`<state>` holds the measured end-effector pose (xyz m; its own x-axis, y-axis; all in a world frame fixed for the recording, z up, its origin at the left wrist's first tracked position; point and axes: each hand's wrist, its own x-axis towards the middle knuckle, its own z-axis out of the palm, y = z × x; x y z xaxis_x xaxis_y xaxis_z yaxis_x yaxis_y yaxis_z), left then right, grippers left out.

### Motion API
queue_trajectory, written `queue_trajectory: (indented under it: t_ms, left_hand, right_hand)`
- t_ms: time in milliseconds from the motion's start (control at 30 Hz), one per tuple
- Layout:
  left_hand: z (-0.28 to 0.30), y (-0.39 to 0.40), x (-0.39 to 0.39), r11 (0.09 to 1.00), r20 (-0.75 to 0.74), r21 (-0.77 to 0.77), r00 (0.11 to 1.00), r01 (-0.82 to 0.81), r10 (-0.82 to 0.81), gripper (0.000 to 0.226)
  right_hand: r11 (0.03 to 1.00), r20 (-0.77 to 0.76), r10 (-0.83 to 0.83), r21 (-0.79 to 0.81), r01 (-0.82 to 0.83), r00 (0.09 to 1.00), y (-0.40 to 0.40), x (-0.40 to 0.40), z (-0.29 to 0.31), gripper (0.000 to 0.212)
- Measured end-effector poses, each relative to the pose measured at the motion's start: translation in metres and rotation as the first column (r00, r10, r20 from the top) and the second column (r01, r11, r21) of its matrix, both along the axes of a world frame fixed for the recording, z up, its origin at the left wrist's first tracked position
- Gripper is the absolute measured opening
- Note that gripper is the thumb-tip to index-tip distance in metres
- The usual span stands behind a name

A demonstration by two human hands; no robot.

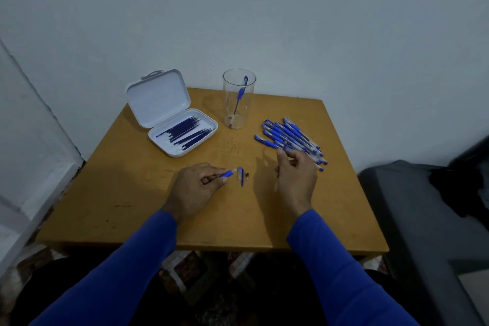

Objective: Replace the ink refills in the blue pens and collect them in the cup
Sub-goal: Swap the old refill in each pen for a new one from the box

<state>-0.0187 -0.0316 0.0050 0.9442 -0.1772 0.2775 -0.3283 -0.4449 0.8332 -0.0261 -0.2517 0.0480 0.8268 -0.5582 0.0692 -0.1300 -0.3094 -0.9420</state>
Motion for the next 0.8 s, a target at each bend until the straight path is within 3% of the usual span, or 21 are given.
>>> queue_trajectory:
  t_ms: [100, 200, 333, 800]
  left_hand:
    - [0.001, 0.0, 0.0, 0.999, -0.011, 0.034, 1.0, 0.001, 0.0, 0.027]
    - [0.001, 0.0, 0.0, 0.998, -0.007, 0.059, 1.0, -0.001, 0.001, 0.027]
    - [0.003, 0.0, -0.001, 0.997, -0.016, 0.074, 1.0, -0.003, 0.004, 0.029]
    - [0.001, 0.001, 0.0, 0.997, -0.012, 0.073, 1.0, -0.007, 0.007, 0.028]
  right_hand:
    - [0.968, -0.089, 0.001, -0.249, -0.023, 0.996, -0.017, -0.01, -0.007, 0.03]
    - [0.928, -0.199, 0.005, -0.363, -0.079, 0.98, -0.03, -0.018, -0.015, 0.029]
    - [0.916, -0.332, 0.013, -0.374, -0.145, 0.943, -0.036, -0.023, -0.021, 0.026]
    - [0.881, -0.402, 0.044, -0.416, -0.225, 0.915, -0.038, -0.015, -0.025, 0.028]
